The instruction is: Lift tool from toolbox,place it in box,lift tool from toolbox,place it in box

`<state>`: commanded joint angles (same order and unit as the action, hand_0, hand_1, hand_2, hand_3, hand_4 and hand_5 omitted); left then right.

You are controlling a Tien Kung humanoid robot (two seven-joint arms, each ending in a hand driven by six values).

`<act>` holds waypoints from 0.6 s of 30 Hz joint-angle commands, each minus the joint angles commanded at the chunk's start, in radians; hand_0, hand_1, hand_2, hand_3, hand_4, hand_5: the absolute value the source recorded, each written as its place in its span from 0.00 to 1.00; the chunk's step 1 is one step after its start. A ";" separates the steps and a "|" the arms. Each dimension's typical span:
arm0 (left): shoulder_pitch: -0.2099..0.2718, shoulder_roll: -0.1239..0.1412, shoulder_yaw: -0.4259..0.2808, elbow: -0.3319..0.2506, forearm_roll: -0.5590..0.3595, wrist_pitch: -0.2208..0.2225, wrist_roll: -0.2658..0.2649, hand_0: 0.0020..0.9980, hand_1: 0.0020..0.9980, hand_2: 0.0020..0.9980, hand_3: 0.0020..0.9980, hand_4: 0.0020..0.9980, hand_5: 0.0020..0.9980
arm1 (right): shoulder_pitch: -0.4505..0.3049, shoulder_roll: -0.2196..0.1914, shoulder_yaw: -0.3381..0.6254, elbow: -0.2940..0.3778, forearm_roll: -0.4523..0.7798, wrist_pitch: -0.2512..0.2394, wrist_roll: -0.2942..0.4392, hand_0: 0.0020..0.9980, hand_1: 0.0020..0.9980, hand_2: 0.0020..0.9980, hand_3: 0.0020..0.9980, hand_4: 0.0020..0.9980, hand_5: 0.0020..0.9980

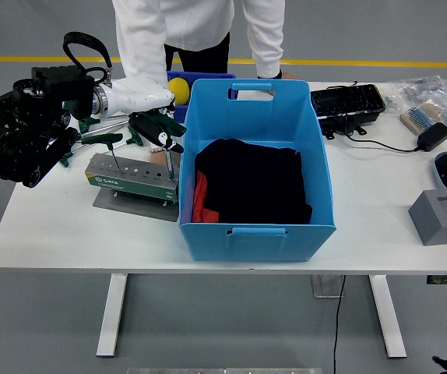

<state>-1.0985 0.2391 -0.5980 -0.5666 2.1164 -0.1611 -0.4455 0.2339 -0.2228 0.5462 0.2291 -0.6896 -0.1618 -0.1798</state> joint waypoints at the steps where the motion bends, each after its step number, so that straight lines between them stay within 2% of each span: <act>1: 0.001 -0.001 0.001 0.002 -0.002 0.003 0.000 0.19 0.07 0.12 0.17 1.00 0.89 | 0.000 0.000 0.000 0.000 0.000 0.000 0.000 0.62 0.60 0.67 0.54 0.78 0.66; 3: 0.003 -0.003 0.004 0.006 -0.009 0.011 -0.002 0.19 0.07 0.12 0.17 1.00 0.89 | -0.001 0.000 0.002 0.000 -0.003 0.000 0.000 0.62 0.60 0.67 0.54 0.78 0.66; 4: 0.004 -0.004 0.006 0.009 -0.014 0.017 -0.003 0.17 0.04 0.09 0.13 1.00 0.89 | -0.001 0.000 0.002 0.000 -0.004 0.000 -0.001 0.62 0.60 0.67 0.54 0.78 0.66; 9: 0.010 -0.007 0.013 0.016 -0.030 0.035 -0.004 0.17 0.04 0.09 0.13 1.00 0.89 | -0.004 0.001 0.005 0.000 -0.008 0.000 -0.001 0.62 0.60 0.67 0.54 0.78 0.66; 10: 0.012 -0.008 0.014 0.017 -0.033 0.039 -0.003 0.16 0.01 0.06 0.10 1.00 0.91 | -0.005 0.001 0.006 0.000 -0.009 0.000 -0.002 0.62 0.60 0.67 0.54 0.78 0.66; 18: 0.019 -0.010 0.027 0.017 -0.068 0.052 0.000 0.16 0.00 0.04 0.08 1.00 0.91 | -0.009 0.003 0.013 0.000 -0.020 0.000 -0.004 0.62 0.60 0.67 0.54 0.78 0.66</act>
<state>-1.0797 0.2288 -0.5713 -0.5495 2.0482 -0.1087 -0.4452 0.2246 -0.2198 0.5587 0.2295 -0.7094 -0.1617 -0.1836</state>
